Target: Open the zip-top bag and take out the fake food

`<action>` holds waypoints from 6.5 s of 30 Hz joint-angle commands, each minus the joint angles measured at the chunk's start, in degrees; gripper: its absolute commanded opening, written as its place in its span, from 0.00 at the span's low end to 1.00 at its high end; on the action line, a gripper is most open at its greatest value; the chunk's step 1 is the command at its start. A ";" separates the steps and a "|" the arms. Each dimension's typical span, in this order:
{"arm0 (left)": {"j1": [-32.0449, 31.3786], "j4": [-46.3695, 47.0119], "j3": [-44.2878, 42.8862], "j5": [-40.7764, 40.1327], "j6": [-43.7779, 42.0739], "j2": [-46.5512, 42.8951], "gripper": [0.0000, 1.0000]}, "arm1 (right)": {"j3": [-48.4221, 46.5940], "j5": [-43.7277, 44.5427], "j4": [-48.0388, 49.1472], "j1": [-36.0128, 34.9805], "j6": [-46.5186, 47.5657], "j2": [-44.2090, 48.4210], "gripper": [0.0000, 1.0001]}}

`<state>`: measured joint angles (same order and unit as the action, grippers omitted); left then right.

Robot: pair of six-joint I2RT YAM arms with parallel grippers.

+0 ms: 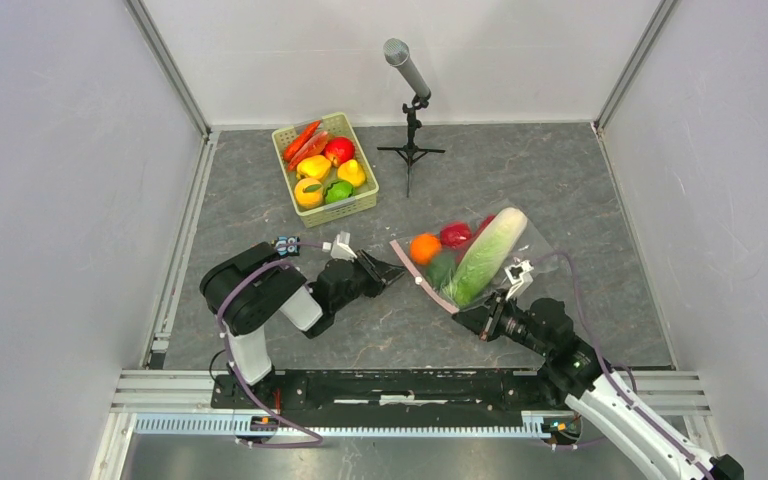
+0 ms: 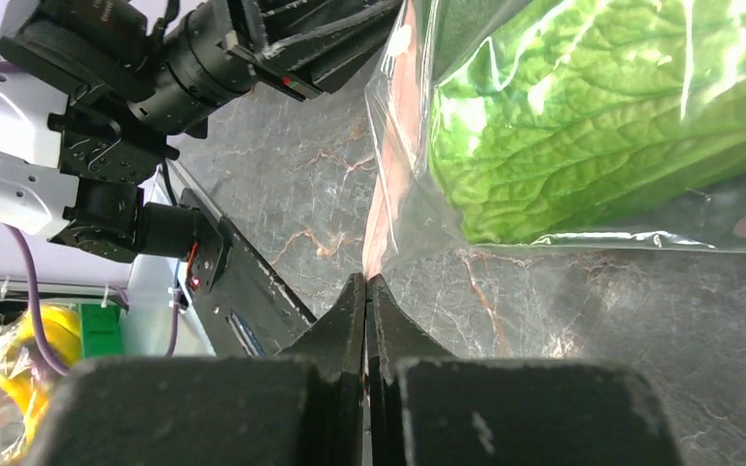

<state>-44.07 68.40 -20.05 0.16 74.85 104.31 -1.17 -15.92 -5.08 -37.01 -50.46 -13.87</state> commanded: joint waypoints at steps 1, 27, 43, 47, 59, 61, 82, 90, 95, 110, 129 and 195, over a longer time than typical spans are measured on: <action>2.17 -0.89 0.29 -1.35 -4.32 1.14 0.27 | 0.26 2.49 -13.44 -0.16 3.72 2.44 0.00; -8.38 10.50 -1.50 0.02 5.27 7.94 0.65 | -7.26 5.73 -16.60 -0.16 7.92 -3.37 0.00; -8.63 11.04 0.37 -6.79 2.98 5.92 0.15 | -8.64 8.58 -20.42 -0.16 7.87 -1.39 0.00; -6.58 10.55 1.82 -8.04 2.95 5.34 0.13 | -10.75 11.00 -23.71 -0.17 8.51 0.15 0.00; 2.33 4.17 4.45 -7.49 -0.70 0.53 0.12 | -15.56 12.63 -26.82 -0.21 12.63 0.01 0.00; 2.37 2.14 3.18 -5.36 -1.10 -0.36 0.11 | -16.58 11.40 -25.21 -0.12 14.53 -2.19 0.02; -3.65 -57.72 -16.81 -3.54 -10.22 -25.37 0.02 | -44.42 20.79 -23.35 -12.27 42.90 -35.12 0.70; -4.48 -74.68 -26.29 -1.31 -7.95 -24.82 0.02 | -50.92 41.18 -26.08 -29.49 42.77 -44.40 0.71; -4.62 -78.75 -29.04 -0.43 -6.70 -25.72 0.02 | -52.56 53.56 -26.48 -37.65 38.36 -51.28 0.73; -4.62 -81.94 -32.11 5.43 -3.41 -24.50 0.02 | -36.79 58.10 -5.57 -42.54 41.28 -52.39 0.75; -3.54 -84.91 -34.24 1.00 -5.83 -22.70 0.02 | -34.94 63.01 -14.82 -43.19 37.47 -49.78 0.00; -9.27 -66.94 -22.13 4.14 10.45 -22.26 0.02 | -25.26 64.33 1.03 -46.39 51.95 -45.02 0.57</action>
<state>-52.93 4.78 -39.79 4.75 82.54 84.62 -28.05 39.70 -9.02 -83.15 0.91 -57.71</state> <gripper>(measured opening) 0.138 0.618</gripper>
